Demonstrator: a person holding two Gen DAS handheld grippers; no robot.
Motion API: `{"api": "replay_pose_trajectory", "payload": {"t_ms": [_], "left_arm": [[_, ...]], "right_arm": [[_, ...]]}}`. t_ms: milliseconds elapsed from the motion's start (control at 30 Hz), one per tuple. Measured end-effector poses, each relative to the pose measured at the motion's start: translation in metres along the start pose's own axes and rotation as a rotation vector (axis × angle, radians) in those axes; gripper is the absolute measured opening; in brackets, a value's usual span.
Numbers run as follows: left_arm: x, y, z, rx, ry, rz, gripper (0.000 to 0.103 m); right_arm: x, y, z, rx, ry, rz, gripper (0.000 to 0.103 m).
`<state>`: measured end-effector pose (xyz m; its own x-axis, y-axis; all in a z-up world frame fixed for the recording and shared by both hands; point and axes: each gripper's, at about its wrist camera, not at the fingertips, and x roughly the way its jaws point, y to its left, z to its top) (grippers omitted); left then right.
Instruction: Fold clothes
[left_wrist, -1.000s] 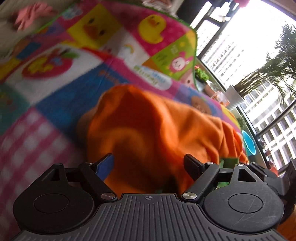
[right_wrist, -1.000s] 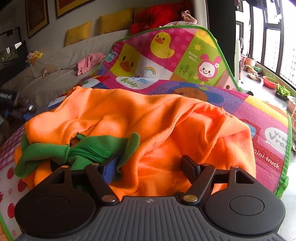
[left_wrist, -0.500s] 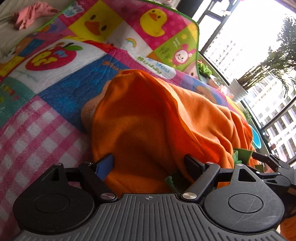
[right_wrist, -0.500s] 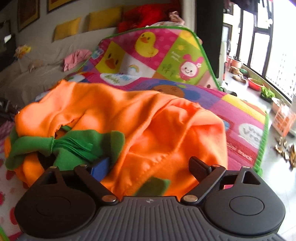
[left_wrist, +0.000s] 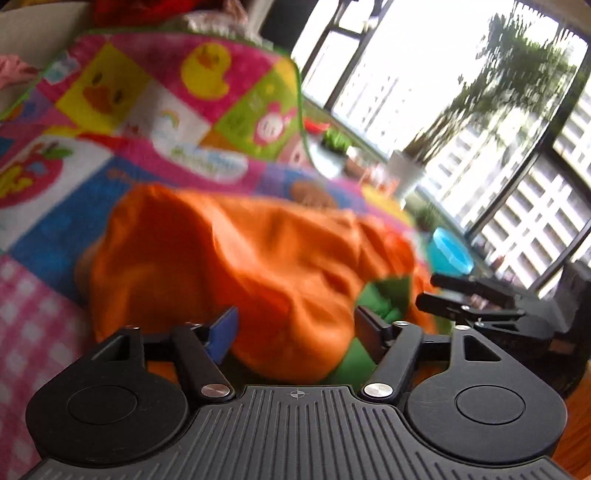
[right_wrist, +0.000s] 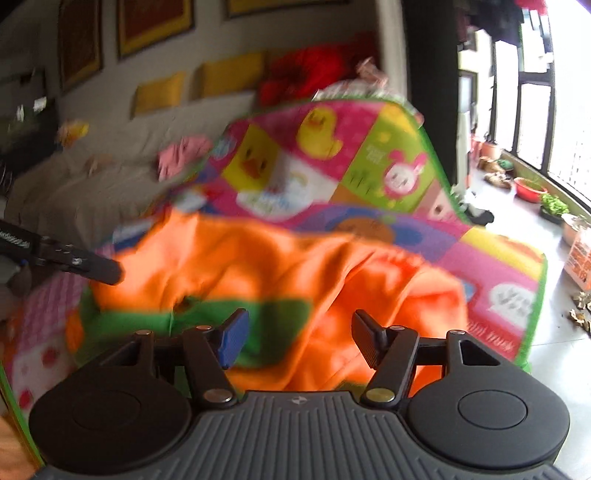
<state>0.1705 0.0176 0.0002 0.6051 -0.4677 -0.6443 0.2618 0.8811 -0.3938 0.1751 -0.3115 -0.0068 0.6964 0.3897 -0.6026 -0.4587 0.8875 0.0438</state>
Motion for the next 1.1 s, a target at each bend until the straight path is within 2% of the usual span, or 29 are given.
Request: {"api": "replay_pose_trajectory", "payload": {"t_ms": [67,133,300,367,467,533,667,700,733,767,800,833,900,1000,1100], "left_arm": [[0.014,0.002,-0.009,0.000,0.040,0.042,0.068],[0.017,0.005,-0.013,0.002,0.045,0.045,0.068],[0.021,0.010,-0.014,-0.012,0.053,0.032,0.067],[0.020,0.014,-0.009,-0.036,0.056,0.005,0.068],[0.020,0.021,-0.002,-0.072,0.060,-0.035,0.068],[0.020,0.026,0.002,-0.096,0.063,-0.062,0.068],[0.027,0.030,0.013,-0.126,0.076,-0.109,0.067],[0.031,0.030,0.016,-0.130,0.080,-0.120,0.065],[0.035,0.030,0.018,-0.134,0.085,-0.130,0.058],[0.039,0.029,0.022,-0.135,0.087,-0.141,0.054],[0.040,0.027,0.031,-0.120,0.078,-0.148,0.045],[0.041,0.024,0.040,-0.105,0.069,-0.155,0.041],[0.043,0.020,0.062,-0.075,0.043,-0.156,0.041],[0.047,0.019,0.104,-0.033,-0.031,-0.131,0.035],[0.050,0.024,0.147,-0.017,-0.154,-0.065,0.035]], "right_arm": [[0.017,0.006,-0.010,-0.031,0.059,-0.019,0.062],[0.023,0.006,-0.018,-0.041,0.058,-0.020,0.066],[0.023,0.006,-0.015,-0.032,0.056,-0.014,0.067],[0.017,-0.001,-0.008,0.025,0.051,0.020,0.067],[0.012,-0.029,0.002,0.203,0.050,0.104,0.067],[0.015,-0.045,0.005,0.289,0.065,0.126,0.068],[0.037,-0.051,0.003,0.305,0.115,0.121,0.067],[0.040,-0.049,0.005,0.292,0.113,0.134,0.064],[0.041,-0.047,0.010,0.269,0.104,0.154,0.054],[0.041,-0.044,0.017,0.243,0.094,0.171,0.049],[0.041,-0.042,0.027,0.215,0.081,0.188,0.039],[0.042,-0.041,0.039,0.189,0.068,0.196,0.029],[0.047,-0.040,0.066,0.136,0.039,0.177,0.020],[0.065,-0.048,0.108,0.097,-0.010,0.123,0.017],[0.093,-0.060,0.144,0.084,-0.051,0.063,0.017]]}}
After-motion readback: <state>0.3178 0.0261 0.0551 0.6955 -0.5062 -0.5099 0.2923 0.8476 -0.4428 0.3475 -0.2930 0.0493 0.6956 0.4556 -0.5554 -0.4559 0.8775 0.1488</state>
